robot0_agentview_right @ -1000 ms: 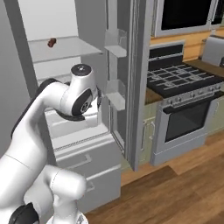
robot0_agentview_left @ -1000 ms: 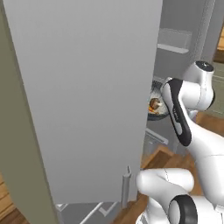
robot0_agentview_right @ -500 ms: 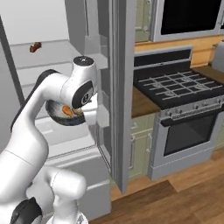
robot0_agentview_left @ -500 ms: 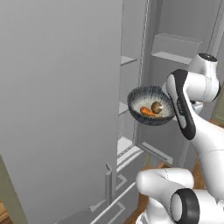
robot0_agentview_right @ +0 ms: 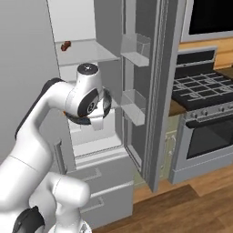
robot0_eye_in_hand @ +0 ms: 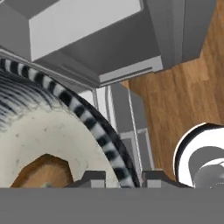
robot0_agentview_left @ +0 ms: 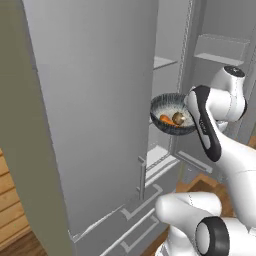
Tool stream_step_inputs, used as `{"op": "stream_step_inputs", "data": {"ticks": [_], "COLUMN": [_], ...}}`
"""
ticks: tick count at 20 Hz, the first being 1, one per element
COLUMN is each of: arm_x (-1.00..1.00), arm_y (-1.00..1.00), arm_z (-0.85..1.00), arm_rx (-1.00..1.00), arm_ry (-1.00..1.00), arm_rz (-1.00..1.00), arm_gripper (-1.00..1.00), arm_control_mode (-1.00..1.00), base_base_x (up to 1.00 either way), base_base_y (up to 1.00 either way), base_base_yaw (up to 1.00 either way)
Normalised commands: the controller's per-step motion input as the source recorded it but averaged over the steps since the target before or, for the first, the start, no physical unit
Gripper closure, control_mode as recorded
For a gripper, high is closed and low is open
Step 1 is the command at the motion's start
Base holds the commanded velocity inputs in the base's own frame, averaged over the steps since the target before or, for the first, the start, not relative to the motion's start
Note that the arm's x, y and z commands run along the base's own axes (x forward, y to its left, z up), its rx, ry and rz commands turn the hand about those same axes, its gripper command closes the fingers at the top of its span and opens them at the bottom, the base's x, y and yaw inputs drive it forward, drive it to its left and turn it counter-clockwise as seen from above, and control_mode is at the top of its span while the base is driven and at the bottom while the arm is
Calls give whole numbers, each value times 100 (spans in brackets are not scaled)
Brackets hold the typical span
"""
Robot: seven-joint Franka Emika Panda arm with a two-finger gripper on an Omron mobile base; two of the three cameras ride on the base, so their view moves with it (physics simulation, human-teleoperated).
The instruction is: Pick the chicken drumstick and mushroom from their plates and place them in the bowl. Then put the bowl in the fridge.
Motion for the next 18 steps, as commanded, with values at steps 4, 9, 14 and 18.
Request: {"op": "stream_step_inputs", "data": {"ticks": [4, 9, 14, 18], "arm_x": [0, 0, 0, 0], "arm_y": [0, 0, 0, 0], "arm_z": [0, 0, 0, 0], "arm_rx": [0, 0, 0, 0], "arm_ry": [0, 0, 0, 0], "arm_rz": [0, 0, 0, 0], "arm_gripper": [100, 100, 100, 100], "arm_control_mode": [100, 100, 100, 100], "base_base_x": [5, 13, 35, 36], "base_base_y": [-25, -28, 1, 1], "base_base_yaw": [0, 1, 2, 6]}}
